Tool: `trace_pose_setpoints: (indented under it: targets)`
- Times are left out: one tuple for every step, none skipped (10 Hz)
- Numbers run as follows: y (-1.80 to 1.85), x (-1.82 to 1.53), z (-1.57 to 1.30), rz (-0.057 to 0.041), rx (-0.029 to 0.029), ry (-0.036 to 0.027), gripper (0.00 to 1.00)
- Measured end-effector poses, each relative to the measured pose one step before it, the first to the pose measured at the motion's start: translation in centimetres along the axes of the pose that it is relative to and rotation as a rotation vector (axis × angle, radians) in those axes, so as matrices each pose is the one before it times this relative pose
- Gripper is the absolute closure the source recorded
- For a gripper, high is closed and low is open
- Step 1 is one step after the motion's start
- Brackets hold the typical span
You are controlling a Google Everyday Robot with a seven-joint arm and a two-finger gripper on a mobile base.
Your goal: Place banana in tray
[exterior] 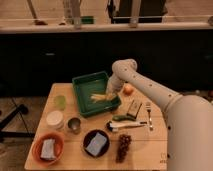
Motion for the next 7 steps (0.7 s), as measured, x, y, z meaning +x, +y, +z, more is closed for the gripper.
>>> trace_pose_setpoints:
  targets:
    - [0.010, -0.026, -0.039, -0.00201, 0.00073, -0.00016, 0.20]
    - [0.041, 0.002, 0.009, -0.00249, -0.00045, 0.00076, 0.20]
    - [0.019, -0.039, 0.005, -0.00433, 0.00014, 0.00111, 0.20]
    - [-0.013, 0.003, -0.035, -0.00231, 0.00115, 0.00093, 0.20]
    - [-0.001, 0.094, -0.033, -0.00065, 0.00206, 0.00103, 0.20]
    - [-0.071, 0.168, -0.207, 0.00127, 0.00649, 0.00048, 0.20]
    - [-0.047, 0.290, -0.321, 0.00193, 0.00926, 0.00194, 0.20]
